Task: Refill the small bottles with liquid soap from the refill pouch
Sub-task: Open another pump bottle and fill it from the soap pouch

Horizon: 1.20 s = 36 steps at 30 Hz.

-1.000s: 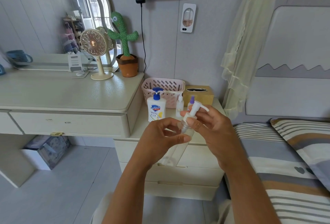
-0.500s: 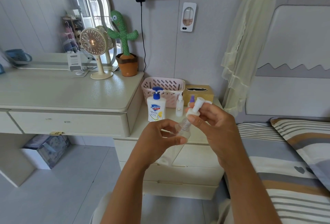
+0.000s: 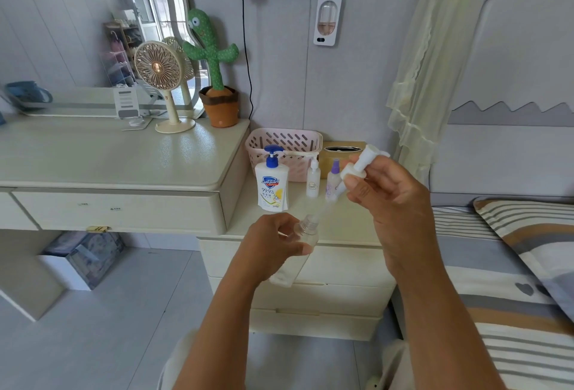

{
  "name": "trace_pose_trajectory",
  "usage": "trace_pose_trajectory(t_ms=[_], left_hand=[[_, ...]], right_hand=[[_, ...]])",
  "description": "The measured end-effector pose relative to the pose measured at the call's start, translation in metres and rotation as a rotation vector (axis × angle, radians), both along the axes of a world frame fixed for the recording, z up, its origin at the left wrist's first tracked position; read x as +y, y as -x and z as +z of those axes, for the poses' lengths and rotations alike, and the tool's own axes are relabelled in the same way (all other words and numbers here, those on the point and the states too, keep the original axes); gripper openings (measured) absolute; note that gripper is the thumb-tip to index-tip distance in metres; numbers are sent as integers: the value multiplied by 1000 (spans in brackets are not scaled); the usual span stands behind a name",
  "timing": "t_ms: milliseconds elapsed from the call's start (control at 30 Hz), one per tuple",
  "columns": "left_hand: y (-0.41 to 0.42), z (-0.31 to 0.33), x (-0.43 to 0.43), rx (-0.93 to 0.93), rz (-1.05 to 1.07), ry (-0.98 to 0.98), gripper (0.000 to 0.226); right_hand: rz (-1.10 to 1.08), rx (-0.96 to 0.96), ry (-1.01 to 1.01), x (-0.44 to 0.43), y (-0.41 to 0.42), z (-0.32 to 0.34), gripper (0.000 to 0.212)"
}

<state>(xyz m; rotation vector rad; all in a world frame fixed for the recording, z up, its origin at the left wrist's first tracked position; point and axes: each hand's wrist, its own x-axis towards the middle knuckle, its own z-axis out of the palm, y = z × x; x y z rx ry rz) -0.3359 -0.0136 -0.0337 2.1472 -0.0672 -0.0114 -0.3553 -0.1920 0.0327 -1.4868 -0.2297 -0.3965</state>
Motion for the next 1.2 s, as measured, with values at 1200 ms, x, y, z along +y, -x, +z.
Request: trace_pose_trajectory(t_ms=[1200], left_hand=[[-186,-67,-43,-113,226,89,34]], right_hand=[[-142,42,489,-64,-187,-135,19]])
